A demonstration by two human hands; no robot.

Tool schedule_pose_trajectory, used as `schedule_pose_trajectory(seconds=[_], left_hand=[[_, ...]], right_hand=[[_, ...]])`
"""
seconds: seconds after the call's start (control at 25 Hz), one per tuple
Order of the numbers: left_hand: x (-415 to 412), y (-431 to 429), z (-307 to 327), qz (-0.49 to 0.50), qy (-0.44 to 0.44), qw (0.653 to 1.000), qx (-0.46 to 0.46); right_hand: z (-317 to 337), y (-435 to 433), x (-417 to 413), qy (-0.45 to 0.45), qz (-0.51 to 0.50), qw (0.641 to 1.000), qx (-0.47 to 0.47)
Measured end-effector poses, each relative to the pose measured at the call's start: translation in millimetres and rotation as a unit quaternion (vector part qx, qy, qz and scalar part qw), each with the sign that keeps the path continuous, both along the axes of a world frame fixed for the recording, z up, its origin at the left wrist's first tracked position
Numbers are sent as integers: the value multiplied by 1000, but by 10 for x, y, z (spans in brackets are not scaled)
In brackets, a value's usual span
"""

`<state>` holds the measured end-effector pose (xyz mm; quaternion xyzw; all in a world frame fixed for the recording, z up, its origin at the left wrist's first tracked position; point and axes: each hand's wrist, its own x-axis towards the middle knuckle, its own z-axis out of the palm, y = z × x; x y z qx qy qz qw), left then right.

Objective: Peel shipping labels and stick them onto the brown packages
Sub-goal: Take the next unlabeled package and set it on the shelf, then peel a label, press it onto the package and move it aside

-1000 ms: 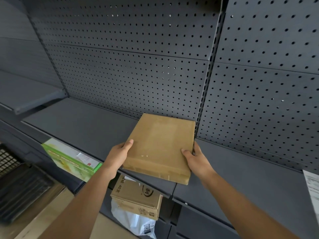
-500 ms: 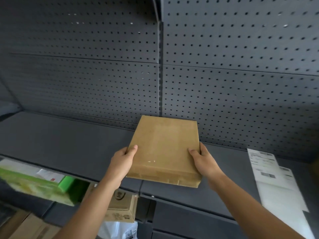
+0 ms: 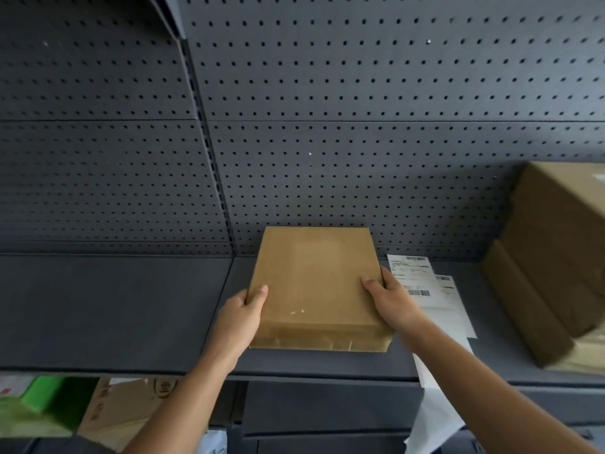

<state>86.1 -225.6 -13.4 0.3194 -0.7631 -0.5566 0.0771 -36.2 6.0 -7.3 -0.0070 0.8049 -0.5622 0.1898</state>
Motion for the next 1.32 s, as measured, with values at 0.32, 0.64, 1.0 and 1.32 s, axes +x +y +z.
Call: schedule_pose_trajectory(seconds=[0.32,0.64,1.0,1.32], left_hand=[[14,105,-222,1,-13,1000,-28],[45,131,-164,-13,-22,997,-79],[-253,421,236,-94,34,971,-218],[-793,1216,299,-283,124,940,-143]], right_hand=[[-192,122,24,19,7,1000,3],[-181,167,7,6,24,1000,-19],[-46,772,-158,58,-4,996,61],[-69,1411,-170,109,-42,984,133]])
